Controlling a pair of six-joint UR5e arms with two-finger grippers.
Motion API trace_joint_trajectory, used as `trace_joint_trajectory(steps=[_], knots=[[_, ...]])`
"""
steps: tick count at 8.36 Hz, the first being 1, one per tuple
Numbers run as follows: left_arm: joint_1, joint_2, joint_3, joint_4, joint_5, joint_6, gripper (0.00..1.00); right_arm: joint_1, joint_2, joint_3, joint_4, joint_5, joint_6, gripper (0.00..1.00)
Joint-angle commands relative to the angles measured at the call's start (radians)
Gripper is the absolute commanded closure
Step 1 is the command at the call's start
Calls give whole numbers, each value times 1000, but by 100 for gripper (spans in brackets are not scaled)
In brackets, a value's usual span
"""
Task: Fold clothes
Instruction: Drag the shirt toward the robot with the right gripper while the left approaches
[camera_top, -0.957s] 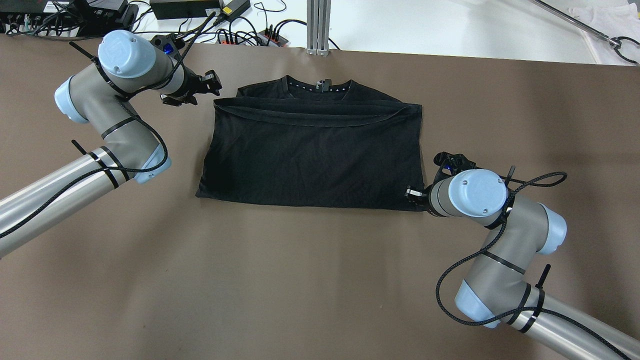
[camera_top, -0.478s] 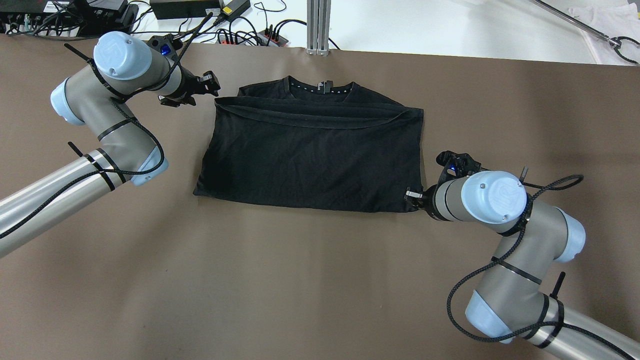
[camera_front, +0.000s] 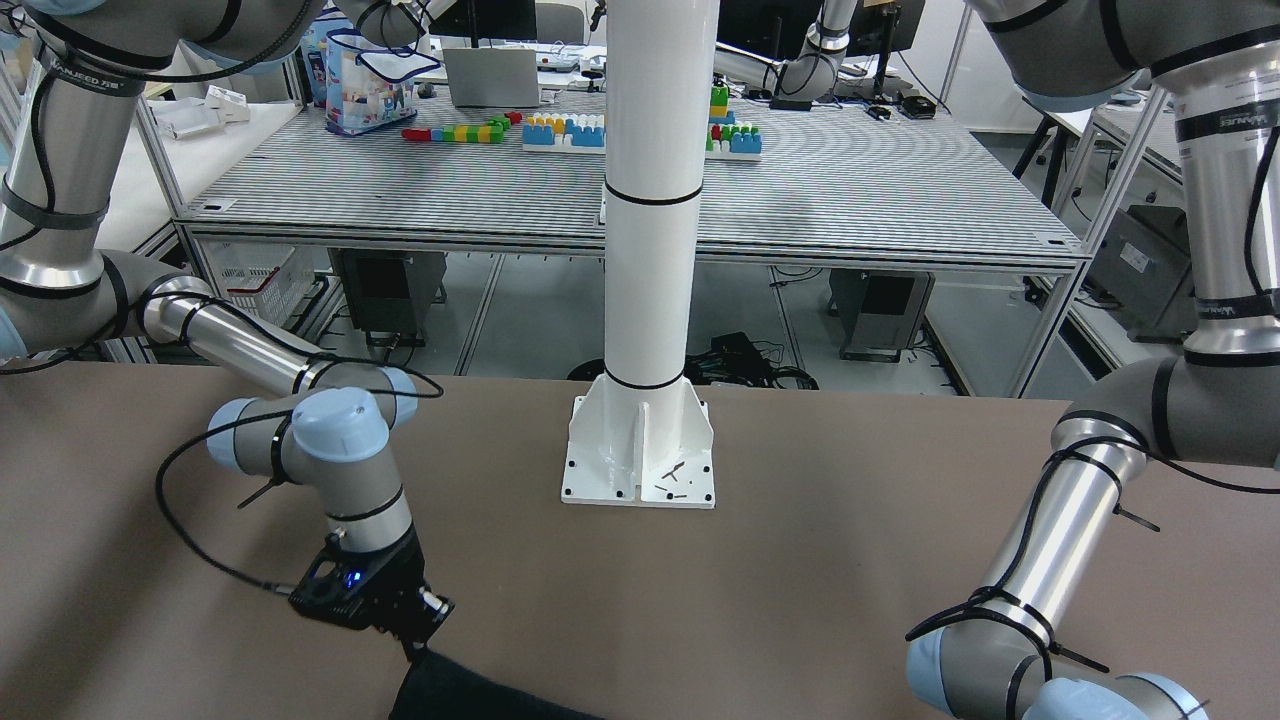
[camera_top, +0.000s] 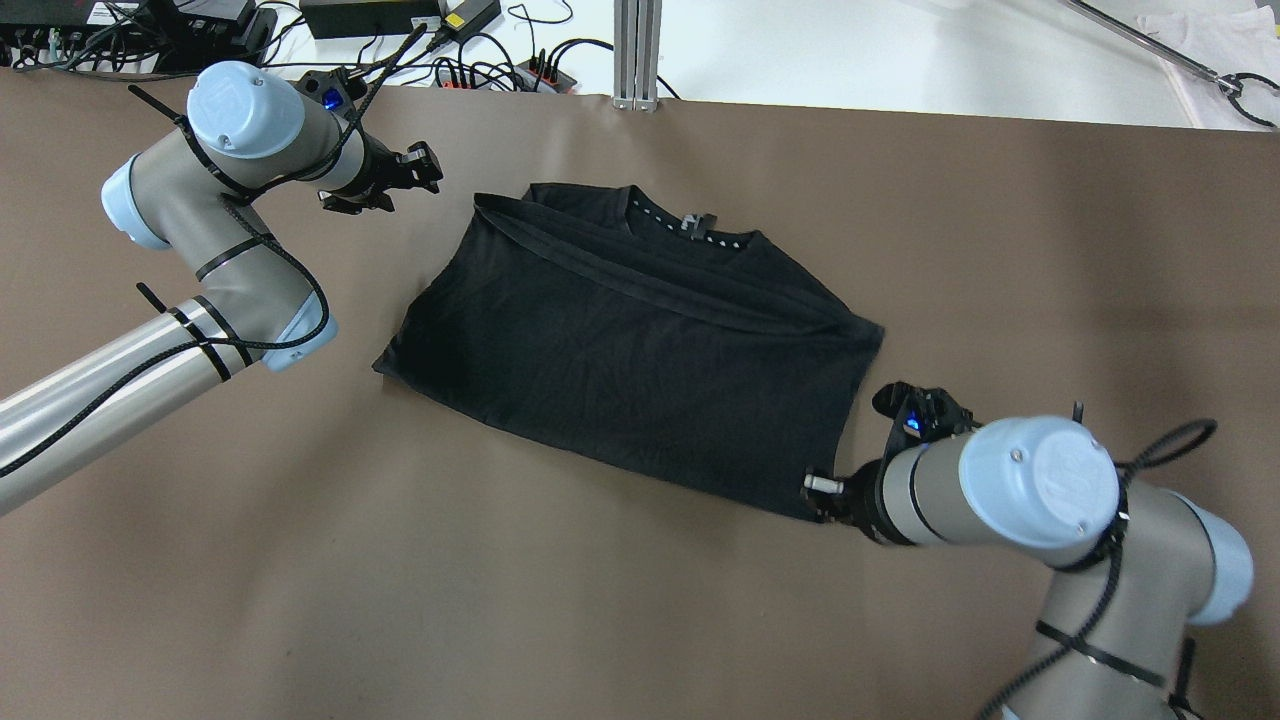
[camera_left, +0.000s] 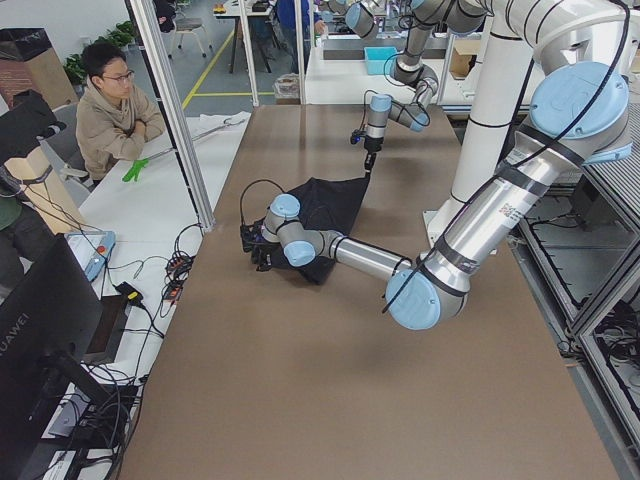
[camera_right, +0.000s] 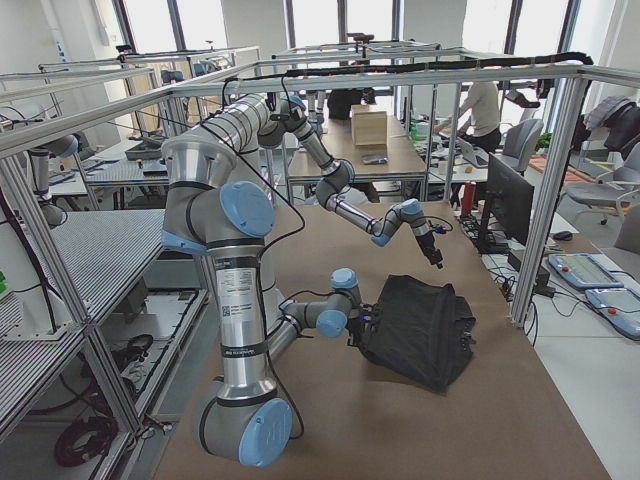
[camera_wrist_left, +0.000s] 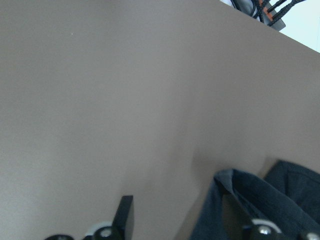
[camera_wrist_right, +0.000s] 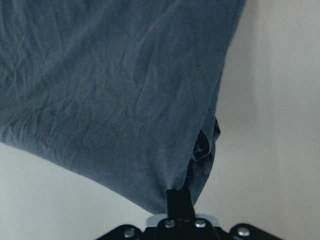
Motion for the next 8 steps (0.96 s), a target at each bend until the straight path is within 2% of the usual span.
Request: trace_joint_trajectory(steps=[1,2,3,5,6,7,8], knots=[[6,-4,-1,9,-3,0,32,-250,-76,179,-52,17,18,100],[8,-4,-1,10,-5,0,32,-295,-75,204,-51,18,17,96],[8,-2,-4,9,-12,1,32,-354,-73,201,-52,-6,18,4],[8,21,-53,12,-51,-11,31,-372,-66,189,-52,-130,20,5],[8,48,-93,12,-54,-22,30,-375,-61,178,-52,-222,47,5],[11,92,-157,12,-74,-47,29,-381,-44,167,-52,-292,57,5],[35,151,-232,12,-85,-61,28,-380,-35,161,-52,-321,57,5]])
